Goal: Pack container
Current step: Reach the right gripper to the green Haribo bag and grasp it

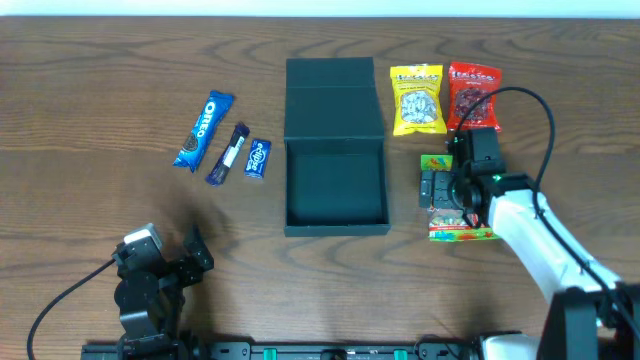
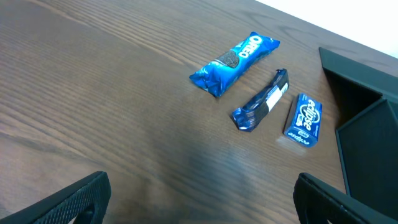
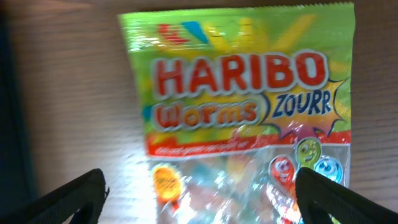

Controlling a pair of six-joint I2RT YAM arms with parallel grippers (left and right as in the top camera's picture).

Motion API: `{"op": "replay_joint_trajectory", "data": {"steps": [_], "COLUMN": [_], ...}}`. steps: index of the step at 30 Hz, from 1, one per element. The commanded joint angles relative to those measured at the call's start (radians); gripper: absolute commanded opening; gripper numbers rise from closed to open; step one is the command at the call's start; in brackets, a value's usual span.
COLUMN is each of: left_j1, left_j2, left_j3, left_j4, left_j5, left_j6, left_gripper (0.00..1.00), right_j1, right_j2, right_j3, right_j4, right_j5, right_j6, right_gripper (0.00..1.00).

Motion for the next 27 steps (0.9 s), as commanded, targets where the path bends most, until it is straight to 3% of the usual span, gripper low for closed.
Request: {"op": "replay_joint_trajectory", "data": {"steps": [1,7,20,22,27], "left_j1": [-0.003,-0.003,-0.003,-0.003,-0.003], "left_j2": [-0.006,-0.006,-0.006,-0.006,-0.006], "left_j3": [-0.015,-0.015,-0.015,-0.015,-0.015], "left_j4": [0.002,0.002,0.002,0.002,0.002], "left_j5": [-0.004,-0.004,-0.004,-0.004,-0.004], "left_j6": [0.007,0.006,0.007,0.006,0.006], "left_gripper": [0.95,0.95,0.95,0.95,0.95], "right_j1": [-0.049,-0.092,-0.092,-0.092,-0.092], "right_j2": [0.043,0.092,0.211,0.229,0.257], "right_j3": [0.014,0.014,0.014,0.014,0.014], "right_j4": [0.021,0.072,0.117,0.12,0.115], "right_j5": [-0.057,-0.095,-0.095,-0.095,-0.095], "right_j6": [-0.014,-0.014,-0.013,-0.013,-0.013], "right_gripper": [0.94,0.92,0.77,0.67,0.28]}}
